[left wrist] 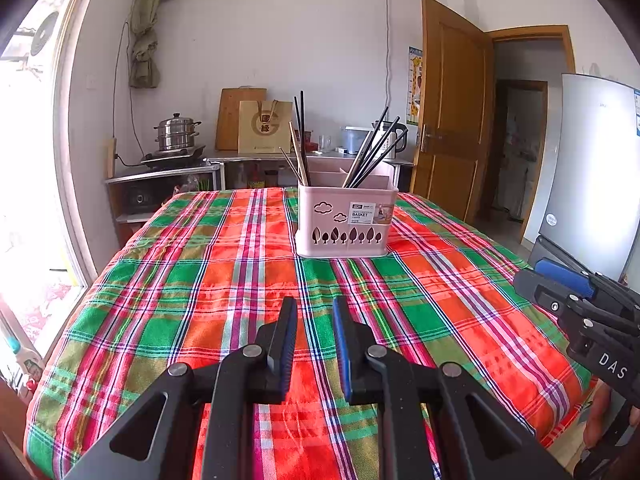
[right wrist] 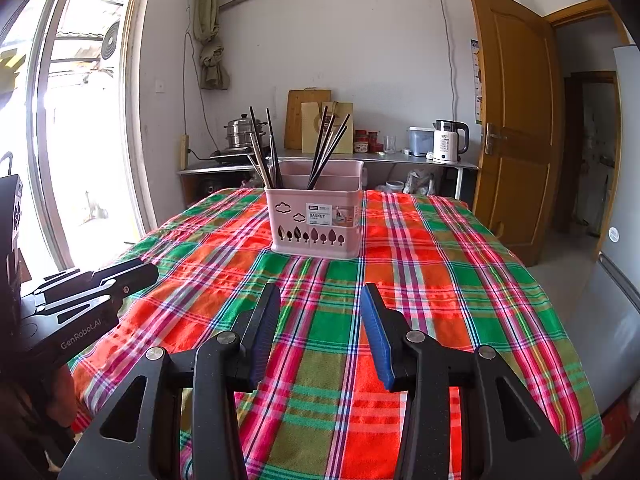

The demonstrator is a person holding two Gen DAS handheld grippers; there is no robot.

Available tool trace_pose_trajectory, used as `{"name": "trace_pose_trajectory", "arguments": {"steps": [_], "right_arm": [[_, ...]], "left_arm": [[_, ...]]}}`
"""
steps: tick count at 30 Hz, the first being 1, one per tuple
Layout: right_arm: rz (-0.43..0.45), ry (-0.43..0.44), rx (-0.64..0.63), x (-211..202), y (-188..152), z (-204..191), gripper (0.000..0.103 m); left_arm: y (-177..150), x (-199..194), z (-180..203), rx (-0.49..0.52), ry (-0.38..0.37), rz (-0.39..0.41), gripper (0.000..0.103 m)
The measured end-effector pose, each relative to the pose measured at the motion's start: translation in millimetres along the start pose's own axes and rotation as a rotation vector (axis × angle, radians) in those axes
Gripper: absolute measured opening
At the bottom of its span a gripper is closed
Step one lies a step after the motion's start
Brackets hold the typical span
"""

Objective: Organize utensils

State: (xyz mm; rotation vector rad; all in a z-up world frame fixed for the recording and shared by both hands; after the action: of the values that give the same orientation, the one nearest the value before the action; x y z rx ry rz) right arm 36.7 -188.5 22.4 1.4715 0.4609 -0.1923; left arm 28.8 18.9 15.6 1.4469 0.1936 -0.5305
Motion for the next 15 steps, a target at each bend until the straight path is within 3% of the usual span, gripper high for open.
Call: {"name": "trace_pose_trajectory", "arguments": {"steps": [15], "right_arm": [[0.001,0.0,-0.002,-0.4,-0.1,-2.3,0.043]], "left_arm": [[-1.9,-5.7,0.1,0.0,0.019,0.017,0.017]]}}
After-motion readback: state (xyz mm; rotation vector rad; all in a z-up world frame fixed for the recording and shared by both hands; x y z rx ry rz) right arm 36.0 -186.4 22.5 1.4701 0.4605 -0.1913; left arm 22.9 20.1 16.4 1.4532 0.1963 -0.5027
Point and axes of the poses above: each gripper's, at about its wrist camera, not at the fingertips, and x roughly the way its jaws point, z to its right, y to its top, the point moved 1 cm from there along x, roughly the way its jaws point, and after that the axes turned 9 degrees about -y, right-handed, at the moved point
